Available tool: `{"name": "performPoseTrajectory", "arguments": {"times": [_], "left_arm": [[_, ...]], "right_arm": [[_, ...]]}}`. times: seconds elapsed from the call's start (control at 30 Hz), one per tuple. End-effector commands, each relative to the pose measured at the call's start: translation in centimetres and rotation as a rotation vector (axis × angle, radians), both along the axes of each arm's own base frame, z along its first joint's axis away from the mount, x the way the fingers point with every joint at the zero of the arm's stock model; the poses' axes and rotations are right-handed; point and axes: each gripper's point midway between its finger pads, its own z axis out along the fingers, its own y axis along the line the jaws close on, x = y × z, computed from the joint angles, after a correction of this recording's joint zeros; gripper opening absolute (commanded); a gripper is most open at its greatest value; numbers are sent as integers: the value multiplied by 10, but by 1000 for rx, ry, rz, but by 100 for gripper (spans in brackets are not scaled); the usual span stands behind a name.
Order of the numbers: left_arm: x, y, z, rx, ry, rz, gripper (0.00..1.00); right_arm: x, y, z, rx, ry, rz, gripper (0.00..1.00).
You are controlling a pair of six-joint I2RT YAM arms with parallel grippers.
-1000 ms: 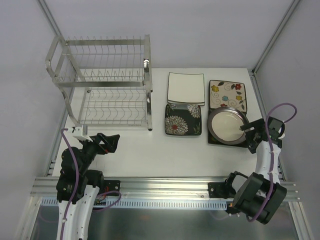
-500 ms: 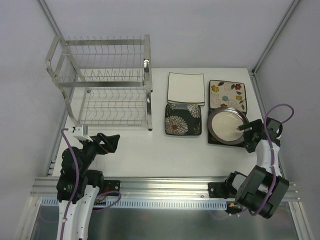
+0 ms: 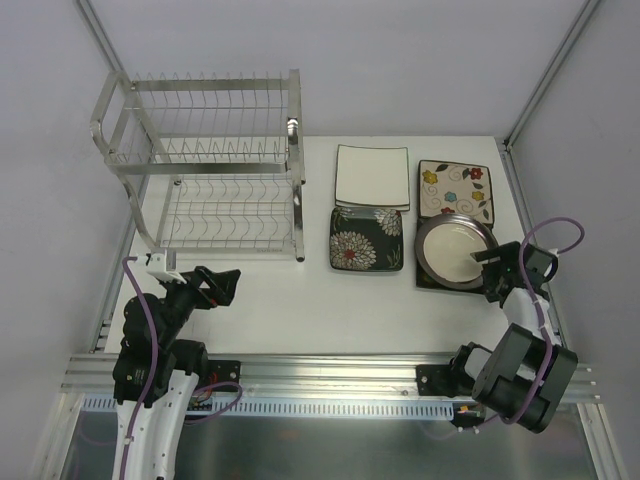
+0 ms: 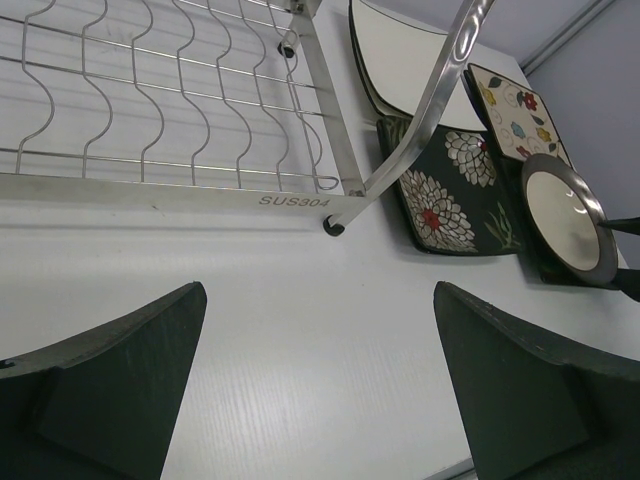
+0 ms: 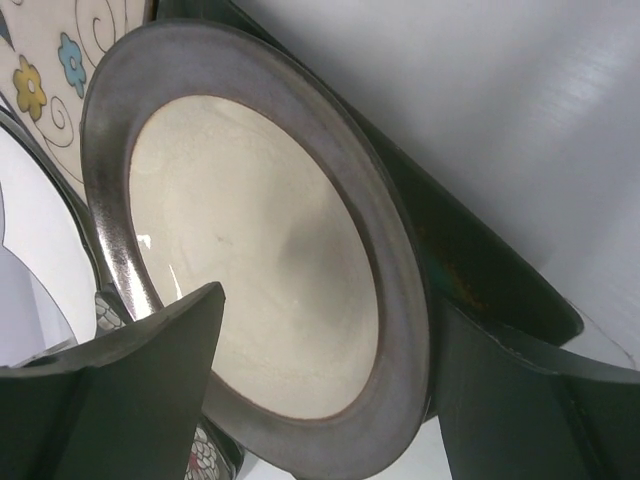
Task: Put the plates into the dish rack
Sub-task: Grab a plate with the right arm
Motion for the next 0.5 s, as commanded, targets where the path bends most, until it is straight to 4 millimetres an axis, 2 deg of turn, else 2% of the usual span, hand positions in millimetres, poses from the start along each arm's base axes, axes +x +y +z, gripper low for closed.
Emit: {"name": "performPoseTrajectory", "arguments": {"times": [0.0, 0.27, 0.47], "left_arm": [[-1, -4, 12, 6, -63, -28, 99], [2, -8, 6, 9, -21, -51, 99], [0, -12, 5, 9, -12, -76, 99]], "right_arm": [[6, 4, -6, 39, -37, -7, 82], [6, 10, -26, 92, -37, -14, 78], [5, 13, -31, 94, -46, 2, 61]]}}
